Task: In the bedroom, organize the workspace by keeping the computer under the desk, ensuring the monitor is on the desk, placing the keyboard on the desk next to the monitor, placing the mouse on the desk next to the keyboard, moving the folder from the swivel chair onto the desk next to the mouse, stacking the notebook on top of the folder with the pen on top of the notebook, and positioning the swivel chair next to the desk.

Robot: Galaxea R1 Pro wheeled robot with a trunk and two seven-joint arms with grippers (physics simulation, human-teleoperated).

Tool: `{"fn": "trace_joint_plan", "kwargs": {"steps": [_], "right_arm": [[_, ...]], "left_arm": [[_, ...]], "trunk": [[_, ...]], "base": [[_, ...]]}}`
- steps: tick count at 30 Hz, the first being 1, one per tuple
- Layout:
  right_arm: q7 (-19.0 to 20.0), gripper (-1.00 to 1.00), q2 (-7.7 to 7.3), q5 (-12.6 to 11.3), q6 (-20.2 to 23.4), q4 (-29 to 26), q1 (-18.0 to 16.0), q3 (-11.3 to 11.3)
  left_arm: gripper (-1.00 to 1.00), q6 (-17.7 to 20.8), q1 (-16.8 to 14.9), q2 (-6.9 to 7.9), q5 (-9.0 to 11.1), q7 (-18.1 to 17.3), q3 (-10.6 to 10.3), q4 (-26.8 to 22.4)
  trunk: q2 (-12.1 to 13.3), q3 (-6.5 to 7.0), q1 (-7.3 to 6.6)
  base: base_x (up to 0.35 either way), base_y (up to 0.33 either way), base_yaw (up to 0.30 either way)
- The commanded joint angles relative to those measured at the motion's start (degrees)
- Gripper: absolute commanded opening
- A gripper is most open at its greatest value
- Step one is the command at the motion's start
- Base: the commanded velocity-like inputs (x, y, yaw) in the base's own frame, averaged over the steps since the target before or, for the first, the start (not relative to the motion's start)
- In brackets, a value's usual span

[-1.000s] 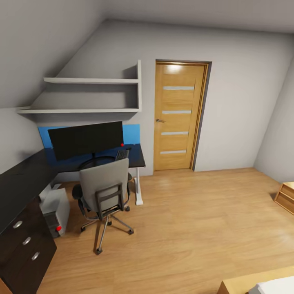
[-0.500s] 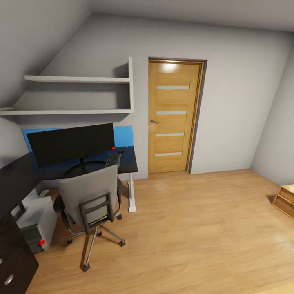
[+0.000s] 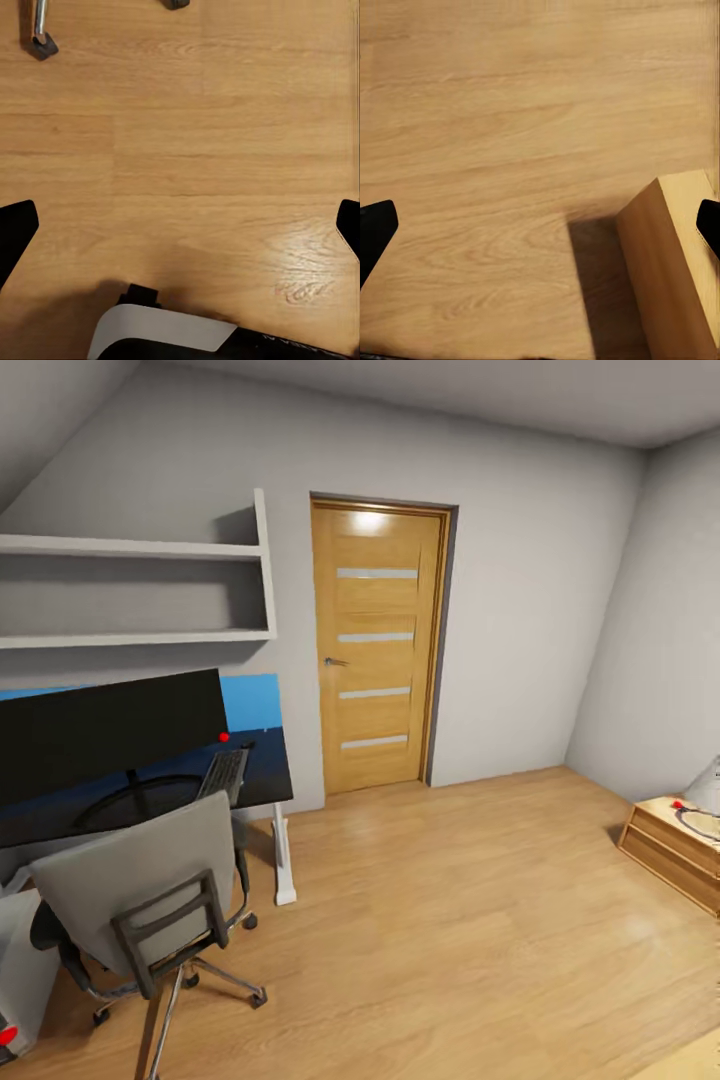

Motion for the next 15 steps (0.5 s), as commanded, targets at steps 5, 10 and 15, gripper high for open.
{"fn": "trace_joint_plan", "kwargs": {"steps": [5,10,15], "right_arm": [[-0.1,1.00,0.00,0.3,-0.2,0.0,-0.1,0.0],[-0.1,1.00,0.00,0.3,-0.2,0.0,-0.1,0.0],[0.0,1.00,0.07,0.3,-0.2,0.0,-0.1,0.0]], "left_arm": [[1.00,-0.1,0.0,-0.07,-0.1,0.0,0.2,0.0],[1.00,-0.1,0.0,-0.12,-0.1,0.0,0.2,0.0],[1.00,-0.1,0.0,-0.15,-0.1,0.0,0.2,0.0]], "trunk": [[0.0,-0.07,0.04],[0.0,-0.07,0.04],[0.0,-0.07,0.04]], "base": [[0.323,0.089,-0.264],[0.328,0.094,-0.264],[0.335,0.047,-0.264]]}}
